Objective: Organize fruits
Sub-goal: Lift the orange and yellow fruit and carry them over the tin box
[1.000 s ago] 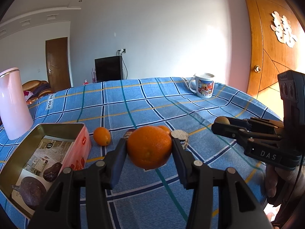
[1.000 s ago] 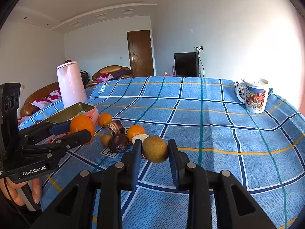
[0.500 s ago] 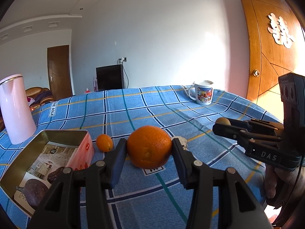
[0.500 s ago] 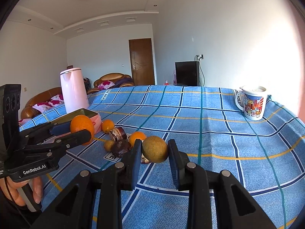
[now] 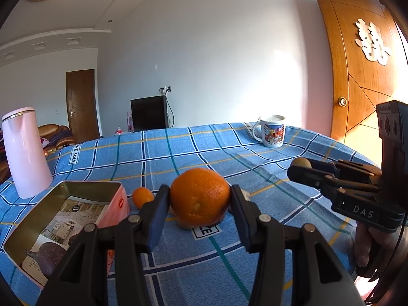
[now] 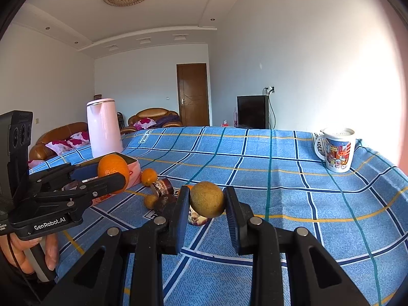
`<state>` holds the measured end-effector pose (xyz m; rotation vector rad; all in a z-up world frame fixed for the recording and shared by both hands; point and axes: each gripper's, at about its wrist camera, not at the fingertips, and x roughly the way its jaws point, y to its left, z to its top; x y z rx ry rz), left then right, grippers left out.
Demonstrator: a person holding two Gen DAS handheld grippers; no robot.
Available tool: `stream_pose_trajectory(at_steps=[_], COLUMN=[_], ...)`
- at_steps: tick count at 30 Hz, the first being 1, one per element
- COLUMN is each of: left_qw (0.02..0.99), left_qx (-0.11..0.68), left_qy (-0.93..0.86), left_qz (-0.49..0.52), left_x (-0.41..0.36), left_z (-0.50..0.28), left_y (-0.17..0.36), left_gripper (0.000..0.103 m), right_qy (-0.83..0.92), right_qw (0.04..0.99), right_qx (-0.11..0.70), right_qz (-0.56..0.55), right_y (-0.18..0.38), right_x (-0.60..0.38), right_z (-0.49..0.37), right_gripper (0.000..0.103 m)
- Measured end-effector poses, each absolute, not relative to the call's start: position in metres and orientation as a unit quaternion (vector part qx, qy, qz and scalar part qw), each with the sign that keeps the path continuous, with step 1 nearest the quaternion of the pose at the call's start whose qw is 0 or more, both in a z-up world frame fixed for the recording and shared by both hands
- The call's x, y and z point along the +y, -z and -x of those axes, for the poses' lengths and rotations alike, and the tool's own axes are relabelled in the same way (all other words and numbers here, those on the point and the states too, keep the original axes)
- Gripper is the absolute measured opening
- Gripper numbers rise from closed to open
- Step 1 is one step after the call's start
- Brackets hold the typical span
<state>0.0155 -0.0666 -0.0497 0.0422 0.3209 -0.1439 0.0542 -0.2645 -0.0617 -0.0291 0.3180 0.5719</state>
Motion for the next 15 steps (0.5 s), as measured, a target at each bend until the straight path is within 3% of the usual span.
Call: stream_pose_trajectory(at_steps=[15], left_qw=[0.989], left_qx=[0.140], left_qy=[0.042], left_qz=[-0.014], left_x=[-0.039], left_z=[-0.006], left_y=[0.029], left_gripper=[0.050], right_qy=[-0.302], right_qw=[0.936], right_qx=[0.180], right_qz=[0.028], right_y=[0.054], right_x=[-0.244], right_z=[-0.059], right_gripper=[0.029])
